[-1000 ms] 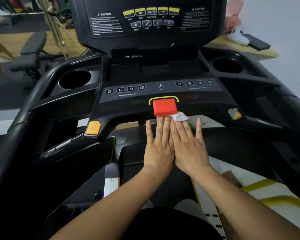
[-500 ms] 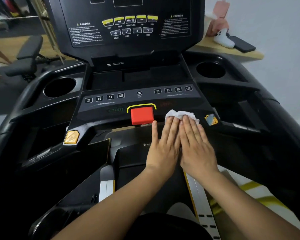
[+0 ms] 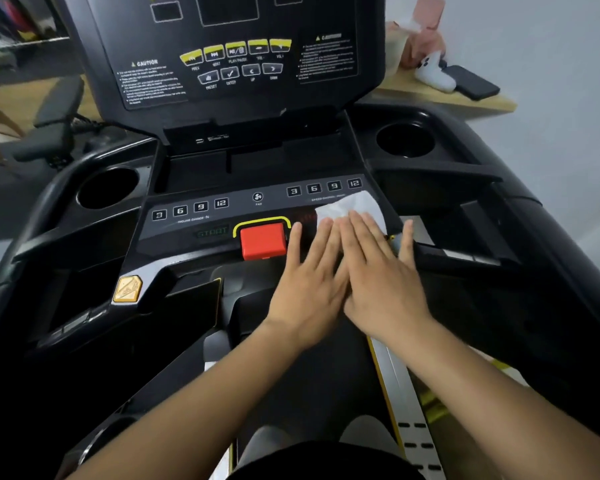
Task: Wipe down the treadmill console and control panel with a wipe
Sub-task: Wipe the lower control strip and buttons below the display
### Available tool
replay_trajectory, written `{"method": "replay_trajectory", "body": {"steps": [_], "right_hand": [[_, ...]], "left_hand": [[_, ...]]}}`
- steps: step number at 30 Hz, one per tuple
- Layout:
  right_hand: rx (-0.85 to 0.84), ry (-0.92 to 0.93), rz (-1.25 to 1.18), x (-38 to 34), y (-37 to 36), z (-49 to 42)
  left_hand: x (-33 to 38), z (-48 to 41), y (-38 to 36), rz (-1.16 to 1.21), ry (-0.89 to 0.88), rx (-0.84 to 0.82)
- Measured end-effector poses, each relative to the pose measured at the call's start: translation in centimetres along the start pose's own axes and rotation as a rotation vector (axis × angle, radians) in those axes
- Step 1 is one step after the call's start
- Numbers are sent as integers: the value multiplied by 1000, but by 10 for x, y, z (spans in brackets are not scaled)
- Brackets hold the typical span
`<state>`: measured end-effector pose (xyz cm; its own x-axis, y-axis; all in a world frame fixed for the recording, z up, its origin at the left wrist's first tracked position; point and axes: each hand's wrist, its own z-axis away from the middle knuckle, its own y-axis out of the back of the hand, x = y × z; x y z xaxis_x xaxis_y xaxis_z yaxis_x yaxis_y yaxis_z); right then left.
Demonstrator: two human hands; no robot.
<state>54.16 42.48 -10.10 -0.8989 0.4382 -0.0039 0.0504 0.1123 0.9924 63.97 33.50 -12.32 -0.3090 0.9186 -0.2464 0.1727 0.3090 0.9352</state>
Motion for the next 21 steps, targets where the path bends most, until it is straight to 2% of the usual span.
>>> {"method": "replay_trajectory", "body": {"steps": [11, 21], "right_hand": [[20, -102, -22, 45, -16, 50], [-10, -178, -109, 59, -17, 64]], "left_hand": [[41, -19, 7, 81, -191, -5], [63, -30, 10, 58, -186, -37]]}}
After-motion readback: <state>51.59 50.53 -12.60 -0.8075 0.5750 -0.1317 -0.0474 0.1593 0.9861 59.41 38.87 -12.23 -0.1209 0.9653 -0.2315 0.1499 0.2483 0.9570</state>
